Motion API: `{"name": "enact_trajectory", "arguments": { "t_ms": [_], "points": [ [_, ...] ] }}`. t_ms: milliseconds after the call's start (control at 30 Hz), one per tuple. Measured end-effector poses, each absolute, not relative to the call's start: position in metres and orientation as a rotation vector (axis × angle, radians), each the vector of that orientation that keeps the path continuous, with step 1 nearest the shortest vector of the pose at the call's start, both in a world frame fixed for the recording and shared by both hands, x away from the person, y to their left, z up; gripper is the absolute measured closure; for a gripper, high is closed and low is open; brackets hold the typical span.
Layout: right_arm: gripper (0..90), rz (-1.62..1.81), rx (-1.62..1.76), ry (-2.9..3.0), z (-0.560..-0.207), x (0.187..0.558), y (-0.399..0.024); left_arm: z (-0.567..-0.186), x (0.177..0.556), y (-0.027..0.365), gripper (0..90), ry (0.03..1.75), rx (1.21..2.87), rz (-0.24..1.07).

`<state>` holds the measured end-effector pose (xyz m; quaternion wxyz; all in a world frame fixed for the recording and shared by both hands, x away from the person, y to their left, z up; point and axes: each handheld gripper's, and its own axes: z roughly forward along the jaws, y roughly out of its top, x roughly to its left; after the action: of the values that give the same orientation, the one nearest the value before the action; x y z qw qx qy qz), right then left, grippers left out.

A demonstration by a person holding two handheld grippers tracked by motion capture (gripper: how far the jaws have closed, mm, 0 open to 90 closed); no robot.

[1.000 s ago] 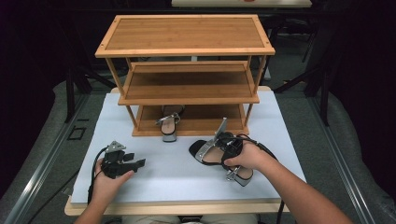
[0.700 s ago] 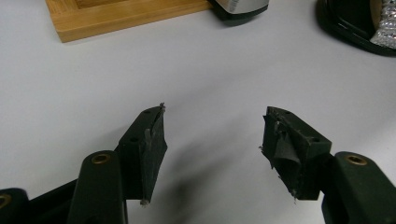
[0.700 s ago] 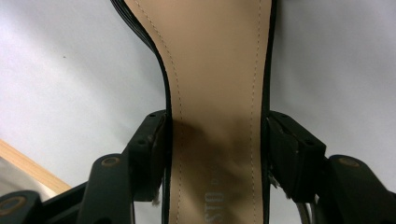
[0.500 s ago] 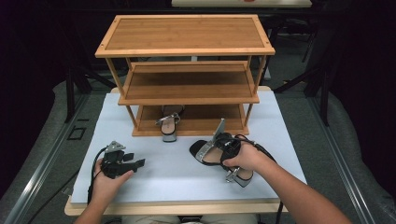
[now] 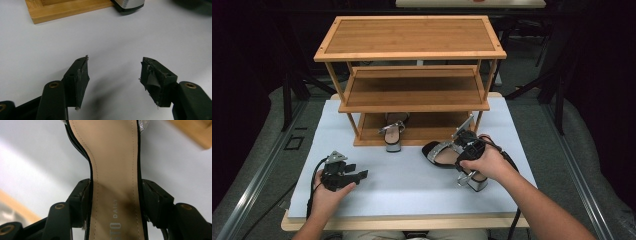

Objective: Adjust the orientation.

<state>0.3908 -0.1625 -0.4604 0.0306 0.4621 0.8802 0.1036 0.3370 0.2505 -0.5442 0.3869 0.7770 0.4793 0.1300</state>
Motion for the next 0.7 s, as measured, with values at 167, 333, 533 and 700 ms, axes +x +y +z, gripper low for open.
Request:
{"name": "enact_trajectory", "arguments": {
  "t_ms": [167, 333, 533, 700],
  "points": [
    [41.8, 0.346, 1.501, 2.640, -0.463, 0.408, -0.159, -0.544, 0.337, 0.252, 38.9, 1.218, 1.979, 0.326],
    [41.8, 0.360, 1.570, 2.585, -0.479, 0.428, -0.145, -0.544, 0.337, 0.253, 38.9, 1.218, 1.977, 0.330],
    [41.4, 0.352, 1.629, 2.509, -0.488, 0.437, -0.134, -0.544, 0.337, 0.255, 38.9, 1.224, 1.977, 0.326],
    [39.9, 0.342, 1.628, 2.540, -0.492, 0.435, -0.132, -0.544, 0.336, 0.254, 38.9, 1.219, 1.974, 0.334]
  ]
}}
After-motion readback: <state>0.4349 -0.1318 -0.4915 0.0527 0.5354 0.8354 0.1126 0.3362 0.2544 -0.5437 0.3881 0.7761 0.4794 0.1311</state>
